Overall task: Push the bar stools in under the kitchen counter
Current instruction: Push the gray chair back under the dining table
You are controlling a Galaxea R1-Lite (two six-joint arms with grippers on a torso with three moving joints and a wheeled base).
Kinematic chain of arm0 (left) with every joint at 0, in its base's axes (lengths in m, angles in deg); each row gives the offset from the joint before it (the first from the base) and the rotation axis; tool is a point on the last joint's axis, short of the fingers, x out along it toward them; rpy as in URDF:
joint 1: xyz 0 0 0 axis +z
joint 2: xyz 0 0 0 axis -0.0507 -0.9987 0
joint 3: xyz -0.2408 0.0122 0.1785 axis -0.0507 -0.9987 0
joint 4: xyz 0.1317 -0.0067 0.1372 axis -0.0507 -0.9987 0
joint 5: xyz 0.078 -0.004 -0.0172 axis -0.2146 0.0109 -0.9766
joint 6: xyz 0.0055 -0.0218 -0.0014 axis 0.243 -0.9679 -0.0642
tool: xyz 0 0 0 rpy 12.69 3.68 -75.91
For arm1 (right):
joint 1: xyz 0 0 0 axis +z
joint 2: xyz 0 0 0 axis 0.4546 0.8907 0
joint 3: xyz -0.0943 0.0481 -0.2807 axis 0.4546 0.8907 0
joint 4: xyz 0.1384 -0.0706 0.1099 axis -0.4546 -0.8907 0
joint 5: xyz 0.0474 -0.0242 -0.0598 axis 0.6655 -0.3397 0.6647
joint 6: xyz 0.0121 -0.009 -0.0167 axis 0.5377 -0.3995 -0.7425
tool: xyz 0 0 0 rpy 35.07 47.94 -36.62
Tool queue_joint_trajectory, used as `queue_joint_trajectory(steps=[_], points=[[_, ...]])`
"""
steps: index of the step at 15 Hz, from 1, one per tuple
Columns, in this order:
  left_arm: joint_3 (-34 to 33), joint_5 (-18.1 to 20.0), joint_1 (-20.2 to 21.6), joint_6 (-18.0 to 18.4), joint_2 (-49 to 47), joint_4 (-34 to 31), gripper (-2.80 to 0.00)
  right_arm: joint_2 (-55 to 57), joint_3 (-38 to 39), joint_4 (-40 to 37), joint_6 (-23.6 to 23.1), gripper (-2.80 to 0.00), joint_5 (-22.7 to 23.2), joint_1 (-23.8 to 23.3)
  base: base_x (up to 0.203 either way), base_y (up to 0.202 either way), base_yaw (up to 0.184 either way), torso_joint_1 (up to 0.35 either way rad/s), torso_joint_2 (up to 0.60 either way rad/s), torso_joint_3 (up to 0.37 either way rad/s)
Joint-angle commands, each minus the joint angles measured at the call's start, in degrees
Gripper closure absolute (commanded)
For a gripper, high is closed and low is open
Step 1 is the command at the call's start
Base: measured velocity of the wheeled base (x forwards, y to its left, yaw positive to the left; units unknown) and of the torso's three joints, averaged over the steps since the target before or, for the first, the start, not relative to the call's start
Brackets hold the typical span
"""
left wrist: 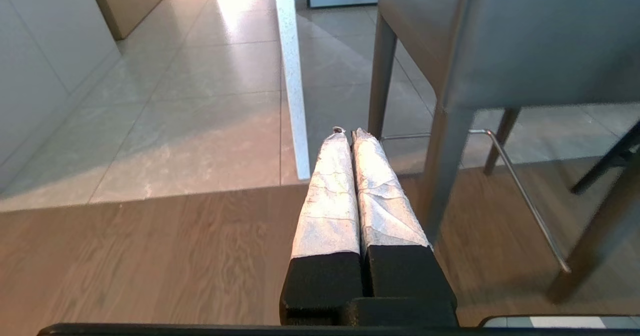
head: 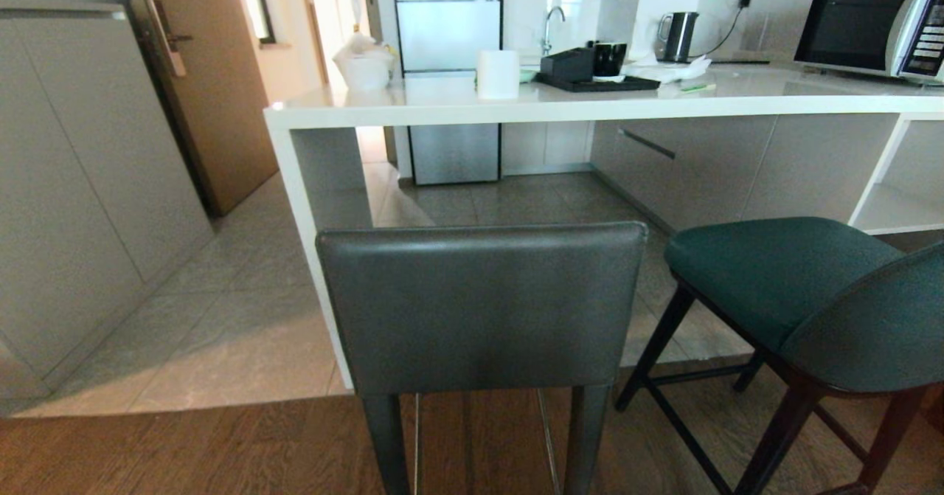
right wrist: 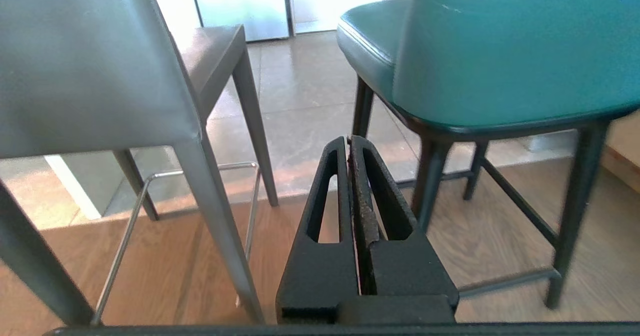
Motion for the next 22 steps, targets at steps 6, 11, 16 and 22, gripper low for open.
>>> queue_joint_trajectory(steps=[6,11,16,22], points=[[-0.2,0.0,-0.1,0.0,0.1,0.0,0.0,0.0,1.3,0.0,0.0,0.0,0.0,0.0,0.193,0.0,0.002,0.003,0.0,0.002],[-0.2,0.0,0.0,0.0,0.2,0.0,0.0,0.0,1.3,0.0,0.0,0.0,0.0,0.0,0.194,0.0,0.001,0.004,0.0,0.004],[-0.2,-0.2,0.1,-0.1,0.2,-0.1,0.0,-0.1,1.3,0.0,0.0,0.0,0.0,0.0,0.063,0.0,0.001,0.002,0.0,0.0],[7.9,3.2,0.2,0.7,-5.2,0.4,0.0,4.2,-5.4,-0.6,0.0,0.0,2.2,0.0,0.0,0.0,0.0,0.0,0.0,0.0]])
